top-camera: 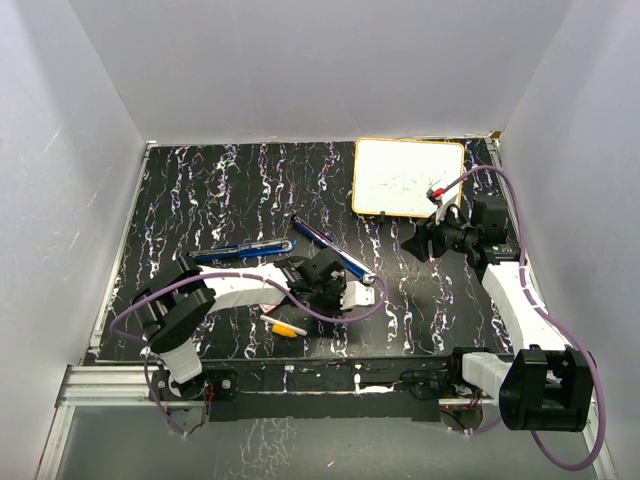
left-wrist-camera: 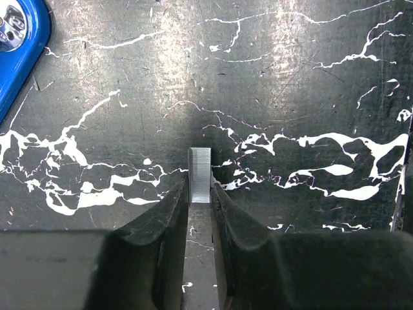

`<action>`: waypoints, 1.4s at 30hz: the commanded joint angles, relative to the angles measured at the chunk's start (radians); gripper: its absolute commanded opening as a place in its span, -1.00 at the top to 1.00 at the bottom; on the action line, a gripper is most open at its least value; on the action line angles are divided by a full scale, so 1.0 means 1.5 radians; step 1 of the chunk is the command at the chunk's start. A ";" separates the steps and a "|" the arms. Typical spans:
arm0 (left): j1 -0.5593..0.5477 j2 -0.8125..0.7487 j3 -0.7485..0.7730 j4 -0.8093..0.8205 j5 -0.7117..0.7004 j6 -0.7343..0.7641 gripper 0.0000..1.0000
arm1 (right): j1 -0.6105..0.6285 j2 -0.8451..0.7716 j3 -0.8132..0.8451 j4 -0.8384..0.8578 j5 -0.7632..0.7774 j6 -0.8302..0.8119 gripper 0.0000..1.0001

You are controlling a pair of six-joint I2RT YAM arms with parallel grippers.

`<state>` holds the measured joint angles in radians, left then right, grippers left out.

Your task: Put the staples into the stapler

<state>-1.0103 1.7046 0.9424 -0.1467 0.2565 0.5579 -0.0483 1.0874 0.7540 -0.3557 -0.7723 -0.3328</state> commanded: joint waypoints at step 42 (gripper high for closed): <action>0.365 -0.140 0.294 0.039 0.445 -0.511 0.87 | 0.217 0.218 0.228 0.503 -0.229 0.512 -0.41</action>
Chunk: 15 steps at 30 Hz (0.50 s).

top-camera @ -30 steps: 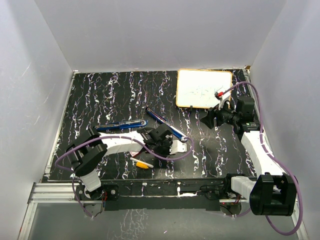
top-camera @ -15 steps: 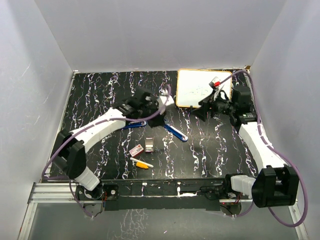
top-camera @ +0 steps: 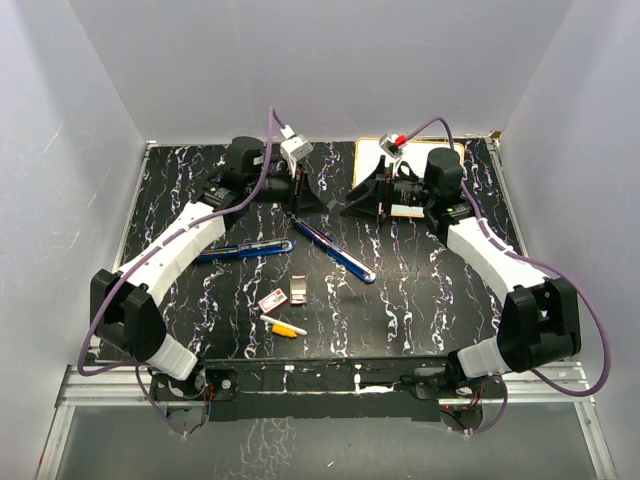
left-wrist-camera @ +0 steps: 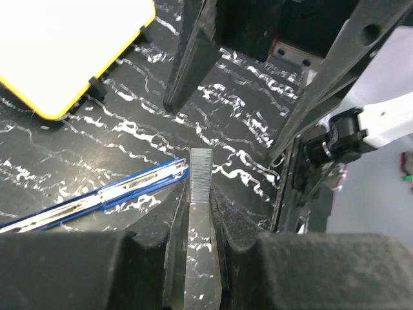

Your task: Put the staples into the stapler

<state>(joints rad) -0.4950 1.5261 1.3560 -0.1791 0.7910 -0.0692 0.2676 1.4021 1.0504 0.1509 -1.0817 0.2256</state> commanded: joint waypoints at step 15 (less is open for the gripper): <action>0.049 0.001 -0.045 0.330 0.195 -0.360 0.85 | 0.017 0.035 0.001 0.362 -0.008 0.344 -0.30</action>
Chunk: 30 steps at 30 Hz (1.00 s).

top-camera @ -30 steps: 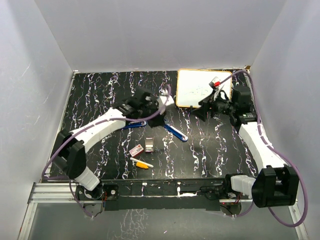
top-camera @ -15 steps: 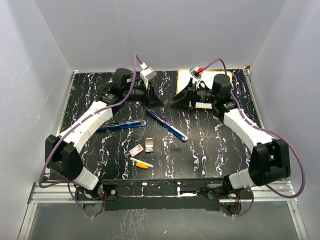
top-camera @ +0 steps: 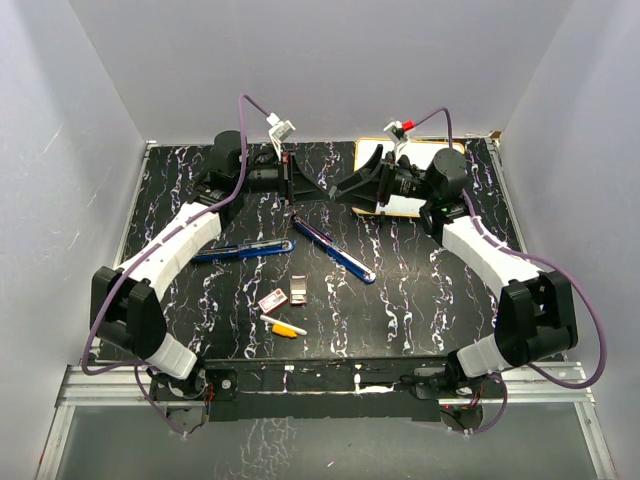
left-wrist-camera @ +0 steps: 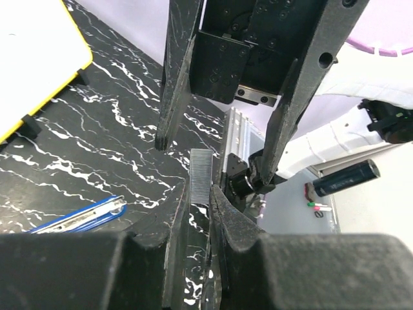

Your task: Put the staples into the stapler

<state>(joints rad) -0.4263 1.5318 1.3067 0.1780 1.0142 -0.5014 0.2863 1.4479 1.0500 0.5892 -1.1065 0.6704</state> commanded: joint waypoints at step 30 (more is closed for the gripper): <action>0.003 -0.001 -0.044 0.163 0.061 -0.111 0.84 | 0.011 0.021 0.002 0.116 0.030 0.112 0.21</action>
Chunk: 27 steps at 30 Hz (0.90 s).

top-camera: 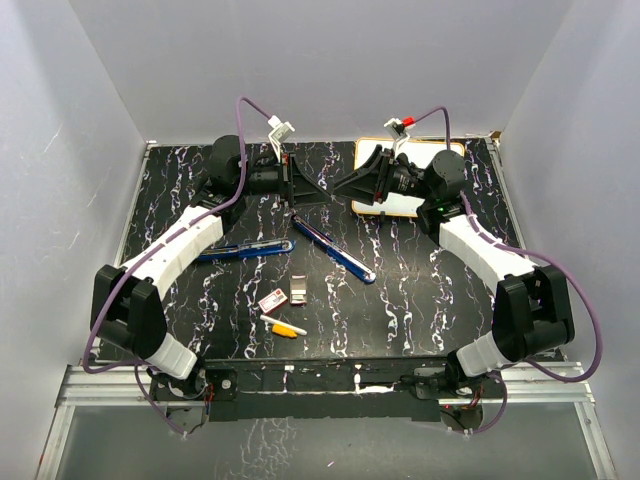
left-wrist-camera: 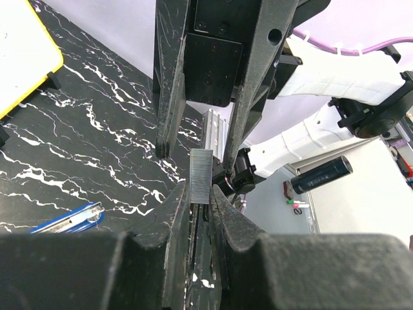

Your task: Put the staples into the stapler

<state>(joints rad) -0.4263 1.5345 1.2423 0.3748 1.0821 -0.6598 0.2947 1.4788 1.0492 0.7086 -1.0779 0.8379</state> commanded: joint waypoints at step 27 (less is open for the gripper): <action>0.003 -0.006 -0.006 -0.013 0.001 0.036 0.12 | 0.001 0.000 0.014 -0.005 0.018 -0.029 0.53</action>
<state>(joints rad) -0.4263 1.5452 1.2316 0.3916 1.0824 -0.6579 0.2974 1.4796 1.0492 0.7055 -1.0683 0.8349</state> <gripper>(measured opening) 0.406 0.240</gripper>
